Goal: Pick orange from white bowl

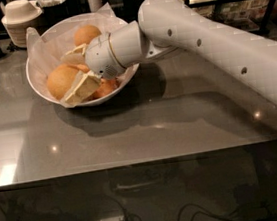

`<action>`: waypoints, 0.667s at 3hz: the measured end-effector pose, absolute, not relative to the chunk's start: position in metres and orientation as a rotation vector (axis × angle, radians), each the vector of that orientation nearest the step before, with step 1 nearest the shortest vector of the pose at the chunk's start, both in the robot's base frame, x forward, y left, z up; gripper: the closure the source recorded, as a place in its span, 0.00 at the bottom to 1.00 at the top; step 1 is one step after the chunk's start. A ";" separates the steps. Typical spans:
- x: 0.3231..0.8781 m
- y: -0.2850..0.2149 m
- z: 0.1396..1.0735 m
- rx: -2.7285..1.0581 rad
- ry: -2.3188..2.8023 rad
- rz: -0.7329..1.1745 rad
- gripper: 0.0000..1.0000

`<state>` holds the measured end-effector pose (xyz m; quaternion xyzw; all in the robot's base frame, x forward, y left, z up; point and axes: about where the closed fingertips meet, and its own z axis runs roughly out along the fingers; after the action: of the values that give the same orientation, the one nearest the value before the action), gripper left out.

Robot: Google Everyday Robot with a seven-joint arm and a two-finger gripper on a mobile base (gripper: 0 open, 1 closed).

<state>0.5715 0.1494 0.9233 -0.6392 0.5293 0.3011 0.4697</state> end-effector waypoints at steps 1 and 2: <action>0.571 0.149 0.923 -1.567 1.297 0.738 0.59; 0.571 0.147 0.921 -1.572 1.285 0.747 0.81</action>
Offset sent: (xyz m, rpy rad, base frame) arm 0.0026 -0.0111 -0.0050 0.0128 -0.0042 0.0175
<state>0.5714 0.1467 0.9213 -0.6413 0.5243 0.3046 0.4701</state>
